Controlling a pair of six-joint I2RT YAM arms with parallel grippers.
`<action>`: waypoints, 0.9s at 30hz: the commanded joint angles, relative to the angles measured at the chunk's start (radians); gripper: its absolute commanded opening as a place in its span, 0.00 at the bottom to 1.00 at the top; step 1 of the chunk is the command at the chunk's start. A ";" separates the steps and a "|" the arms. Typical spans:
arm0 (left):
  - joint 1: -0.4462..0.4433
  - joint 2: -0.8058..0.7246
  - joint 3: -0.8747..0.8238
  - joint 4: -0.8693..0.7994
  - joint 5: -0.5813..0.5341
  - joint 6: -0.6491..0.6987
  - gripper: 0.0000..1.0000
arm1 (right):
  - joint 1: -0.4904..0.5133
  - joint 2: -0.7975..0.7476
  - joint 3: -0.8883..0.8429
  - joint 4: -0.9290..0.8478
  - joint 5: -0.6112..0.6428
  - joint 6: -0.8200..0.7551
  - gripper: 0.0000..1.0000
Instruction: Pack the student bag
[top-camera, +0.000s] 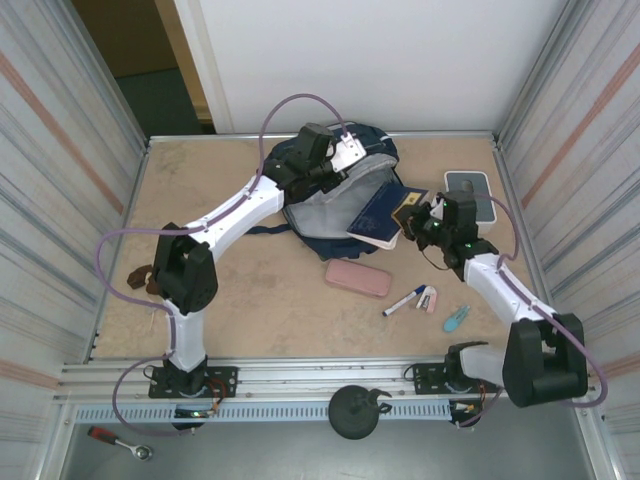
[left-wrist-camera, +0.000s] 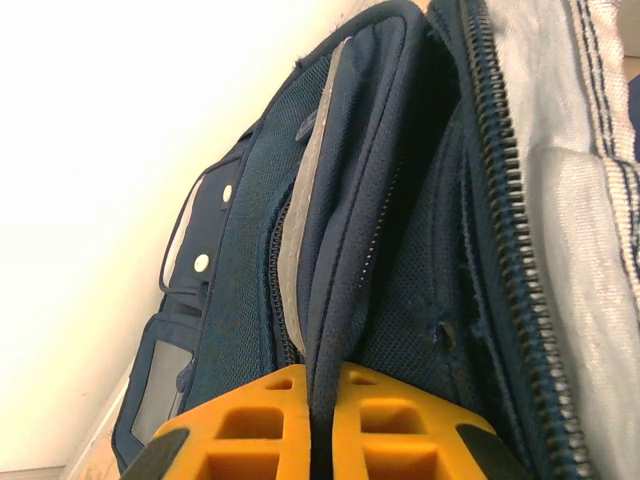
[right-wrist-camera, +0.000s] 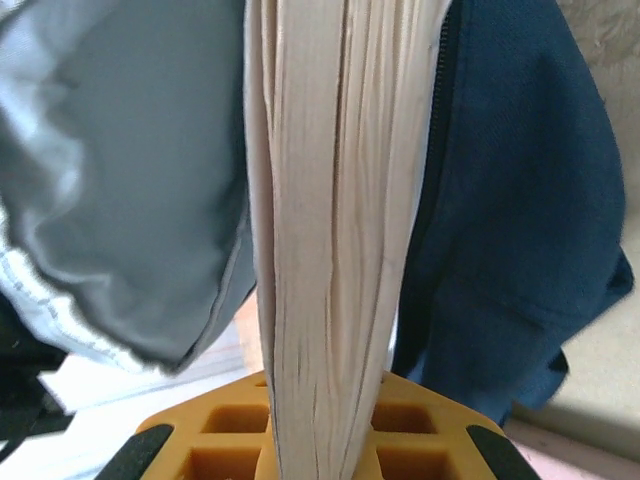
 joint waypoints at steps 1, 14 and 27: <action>0.002 -0.027 0.042 0.132 0.013 -0.041 0.00 | 0.063 0.062 0.086 0.136 0.168 0.068 0.00; 0.040 -0.014 0.067 0.133 0.122 -0.156 0.00 | 0.215 0.479 0.307 0.466 0.503 0.179 0.00; 0.057 0.001 0.125 0.089 0.206 -0.209 0.00 | 0.289 0.925 0.672 0.544 0.665 0.231 0.27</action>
